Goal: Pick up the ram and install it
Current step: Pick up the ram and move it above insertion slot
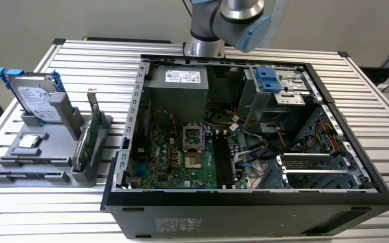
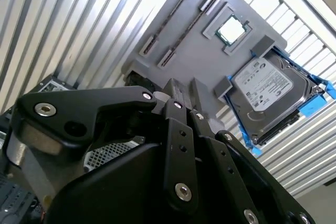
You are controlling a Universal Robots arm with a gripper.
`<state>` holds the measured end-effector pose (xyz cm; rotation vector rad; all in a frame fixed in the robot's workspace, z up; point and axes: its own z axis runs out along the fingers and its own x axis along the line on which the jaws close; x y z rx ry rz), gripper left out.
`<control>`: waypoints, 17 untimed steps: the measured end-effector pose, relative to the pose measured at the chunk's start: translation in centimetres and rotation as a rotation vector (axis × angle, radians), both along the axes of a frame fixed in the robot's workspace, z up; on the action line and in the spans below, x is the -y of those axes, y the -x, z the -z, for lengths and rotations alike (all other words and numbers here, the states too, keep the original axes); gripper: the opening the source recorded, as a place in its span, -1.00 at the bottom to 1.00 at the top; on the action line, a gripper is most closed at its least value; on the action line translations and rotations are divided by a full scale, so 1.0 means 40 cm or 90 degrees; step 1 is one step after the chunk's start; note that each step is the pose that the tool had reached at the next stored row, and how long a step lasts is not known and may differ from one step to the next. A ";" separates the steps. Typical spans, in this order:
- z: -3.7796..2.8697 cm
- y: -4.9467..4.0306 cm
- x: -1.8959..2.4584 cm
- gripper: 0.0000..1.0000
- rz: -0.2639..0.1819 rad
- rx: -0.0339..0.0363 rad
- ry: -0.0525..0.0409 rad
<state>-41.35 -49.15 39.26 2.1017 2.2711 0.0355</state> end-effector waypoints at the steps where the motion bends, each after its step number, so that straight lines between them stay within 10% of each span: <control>1: 0.000 0.000 0.000 -1.00 0.001 0.0000 0.0000; 5: 0.000 0.000 0.000 -1.00 0.003 0.0000 0.0000; 6: 0.000 0.000 0.000 1.00 0.004 0.0000 0.0000; 17: 0.000 0.000 0.000 1.00 0.010 0.0000 -0.0001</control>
